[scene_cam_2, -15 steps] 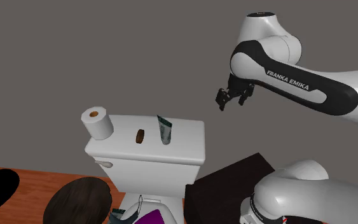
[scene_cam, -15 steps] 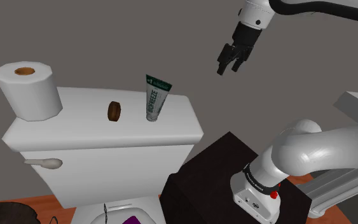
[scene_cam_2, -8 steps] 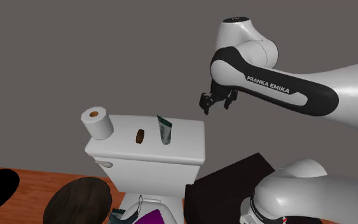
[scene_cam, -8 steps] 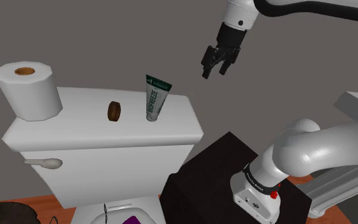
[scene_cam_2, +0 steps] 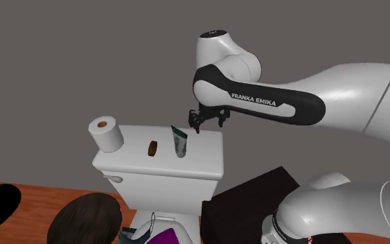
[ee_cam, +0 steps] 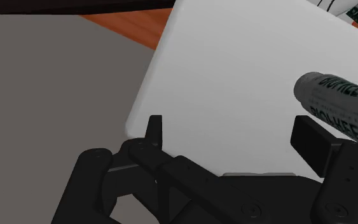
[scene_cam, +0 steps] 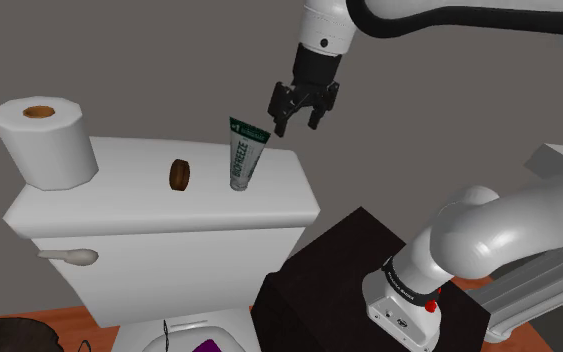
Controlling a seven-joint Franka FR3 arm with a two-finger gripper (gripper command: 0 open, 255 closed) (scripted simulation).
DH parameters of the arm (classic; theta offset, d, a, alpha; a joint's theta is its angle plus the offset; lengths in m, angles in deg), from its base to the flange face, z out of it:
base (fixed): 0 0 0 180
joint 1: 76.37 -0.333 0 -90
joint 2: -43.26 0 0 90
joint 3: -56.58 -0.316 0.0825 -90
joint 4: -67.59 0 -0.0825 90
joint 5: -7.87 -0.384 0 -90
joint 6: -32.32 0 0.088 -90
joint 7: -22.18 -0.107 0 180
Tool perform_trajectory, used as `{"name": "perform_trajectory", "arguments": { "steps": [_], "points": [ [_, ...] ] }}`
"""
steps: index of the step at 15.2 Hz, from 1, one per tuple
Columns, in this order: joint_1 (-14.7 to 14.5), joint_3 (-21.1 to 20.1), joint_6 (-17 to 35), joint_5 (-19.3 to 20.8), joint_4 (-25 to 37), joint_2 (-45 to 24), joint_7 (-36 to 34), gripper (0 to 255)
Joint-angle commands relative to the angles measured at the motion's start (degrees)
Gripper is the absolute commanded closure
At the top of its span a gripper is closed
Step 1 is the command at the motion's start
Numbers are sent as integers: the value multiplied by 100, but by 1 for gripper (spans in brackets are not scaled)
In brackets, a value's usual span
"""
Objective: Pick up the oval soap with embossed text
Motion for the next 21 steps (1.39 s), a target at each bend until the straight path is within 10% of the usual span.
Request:
{"name": "perform_trajectory", "arguments": {
  "steps": [1, 17, 21],
  "points": [
    [-44, -247, 79, -48, 167, -262, -317, 0],
    [-522, -1832, 287, 1124, 2810, -3655, -3082, 0],
    [-539, -1813, 582, 1160, 2558, -3709, -3105, 0]
  ]
}}
